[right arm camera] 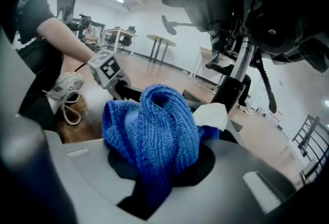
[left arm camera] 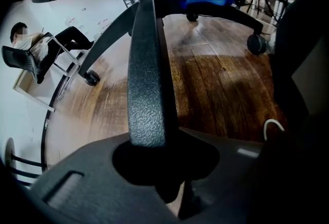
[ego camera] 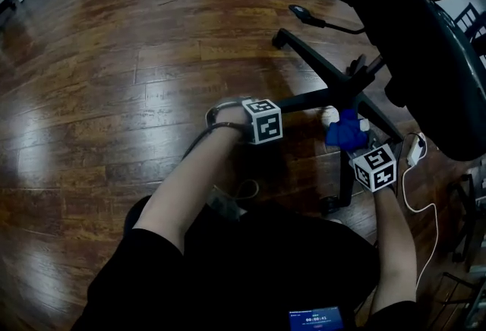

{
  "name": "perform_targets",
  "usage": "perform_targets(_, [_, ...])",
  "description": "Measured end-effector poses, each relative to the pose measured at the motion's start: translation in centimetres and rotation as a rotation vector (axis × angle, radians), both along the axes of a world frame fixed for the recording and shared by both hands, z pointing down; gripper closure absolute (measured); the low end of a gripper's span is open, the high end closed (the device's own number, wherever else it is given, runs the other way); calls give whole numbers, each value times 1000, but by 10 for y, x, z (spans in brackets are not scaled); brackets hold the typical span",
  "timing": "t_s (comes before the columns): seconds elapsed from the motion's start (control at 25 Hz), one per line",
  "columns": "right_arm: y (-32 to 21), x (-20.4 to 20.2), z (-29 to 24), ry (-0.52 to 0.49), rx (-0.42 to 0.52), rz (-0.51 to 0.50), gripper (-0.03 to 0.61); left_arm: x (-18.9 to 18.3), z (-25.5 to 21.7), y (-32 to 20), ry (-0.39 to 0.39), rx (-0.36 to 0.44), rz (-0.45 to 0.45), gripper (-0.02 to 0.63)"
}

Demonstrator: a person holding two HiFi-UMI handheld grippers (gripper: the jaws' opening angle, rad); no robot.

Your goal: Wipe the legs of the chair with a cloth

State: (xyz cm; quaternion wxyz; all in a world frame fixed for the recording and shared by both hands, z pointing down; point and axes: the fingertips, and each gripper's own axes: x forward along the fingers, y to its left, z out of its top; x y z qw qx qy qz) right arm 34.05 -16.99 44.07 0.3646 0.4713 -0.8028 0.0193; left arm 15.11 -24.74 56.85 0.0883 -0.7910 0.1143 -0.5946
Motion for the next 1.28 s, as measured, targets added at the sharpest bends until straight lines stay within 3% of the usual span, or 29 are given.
perform_targets(0.28, [129, -21, 38, -43, -186, -176, 494, -2, 3, -1, -5, 4, -7, 531])
perform_targets(0.48, [162, -25, 49, -25, -280, -240, 494, -1, 2, -1, -4, 4, -15, 531])
perform_targets(0.68, [114, -11, 31, -133, -211, -152, 499, 0, 1, -1, -8, -8, -5, 531])
perform_targets(1.0, [-38, 14, -9, -6, -21, 61, 497, 3, -1, 2, -8, -14, 0, 531])
perform_targets(1.28, [-44, 11, -15, 3, 62, 84, 494, 1, 0, 2, -12, -17, 14, 531])
